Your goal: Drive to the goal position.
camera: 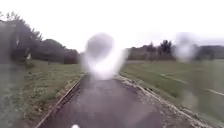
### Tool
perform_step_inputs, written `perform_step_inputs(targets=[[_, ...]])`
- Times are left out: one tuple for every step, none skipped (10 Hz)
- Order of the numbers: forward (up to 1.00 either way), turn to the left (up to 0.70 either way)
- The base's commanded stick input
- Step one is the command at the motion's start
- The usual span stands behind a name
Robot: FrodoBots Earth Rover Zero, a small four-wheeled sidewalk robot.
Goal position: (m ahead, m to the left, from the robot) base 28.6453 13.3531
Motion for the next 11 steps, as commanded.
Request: perform_step_inputs(targets=[[0.7,0.35],[0.7,0.35],[0.7,0.35],[0.7,0.35],[0.7,0.35],[0.7,0.0],[0.7,0.0],[0.7,0.0],[0.7,0.0],[0.7,0.0],[0.7,0.0]])
